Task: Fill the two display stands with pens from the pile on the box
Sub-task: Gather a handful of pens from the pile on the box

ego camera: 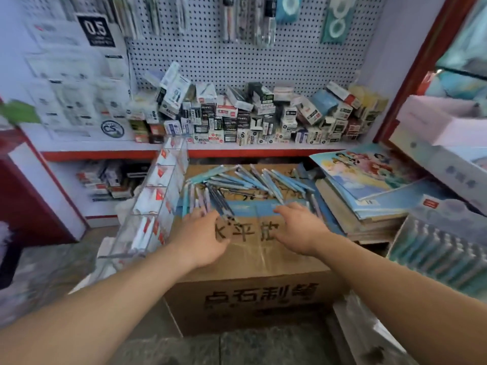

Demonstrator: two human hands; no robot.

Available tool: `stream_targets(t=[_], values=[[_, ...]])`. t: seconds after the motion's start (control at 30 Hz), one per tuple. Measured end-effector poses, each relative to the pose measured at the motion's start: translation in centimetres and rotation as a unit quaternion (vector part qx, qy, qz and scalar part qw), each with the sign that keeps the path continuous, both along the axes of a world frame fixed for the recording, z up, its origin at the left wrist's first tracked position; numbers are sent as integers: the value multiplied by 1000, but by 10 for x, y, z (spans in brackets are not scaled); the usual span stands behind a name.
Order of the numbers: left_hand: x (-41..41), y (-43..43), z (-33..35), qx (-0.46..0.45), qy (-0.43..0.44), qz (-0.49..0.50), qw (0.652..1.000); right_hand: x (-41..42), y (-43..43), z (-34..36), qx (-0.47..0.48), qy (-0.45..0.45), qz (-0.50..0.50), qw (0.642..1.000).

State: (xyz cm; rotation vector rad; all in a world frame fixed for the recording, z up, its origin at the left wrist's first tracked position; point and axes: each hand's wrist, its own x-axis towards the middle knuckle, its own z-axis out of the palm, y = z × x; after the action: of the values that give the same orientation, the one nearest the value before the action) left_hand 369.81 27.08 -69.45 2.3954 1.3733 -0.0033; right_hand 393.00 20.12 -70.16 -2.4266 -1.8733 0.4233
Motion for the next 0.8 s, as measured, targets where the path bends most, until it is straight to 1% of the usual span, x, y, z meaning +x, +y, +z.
stream_targets(t=[0.1,0.2,0.27,0.4,0.5,0.63,0.8], values=[[-9,9,-18,7,30,21,999,-1,30,-20,33,2,-12,999],[-15,15,-35,-26,44,43,998,-17,53,-41,76,33,16,996],[-16,19,-40,-48,50,42,997,-33,68,-50,80,50,68,993],[-15,23,-46,-38,70,31,996,-62,98,-58,65,32,197,978],[-18,25,-47,-42,66,33,996,-73,111,-63,27,27,250,968],[-21,27,-49,-35,47,41,997,-69,114,-64,10,8,262,965],[-17,22,-53,-34,69,32,997,-49,104,-62,19,-5,246,969]])
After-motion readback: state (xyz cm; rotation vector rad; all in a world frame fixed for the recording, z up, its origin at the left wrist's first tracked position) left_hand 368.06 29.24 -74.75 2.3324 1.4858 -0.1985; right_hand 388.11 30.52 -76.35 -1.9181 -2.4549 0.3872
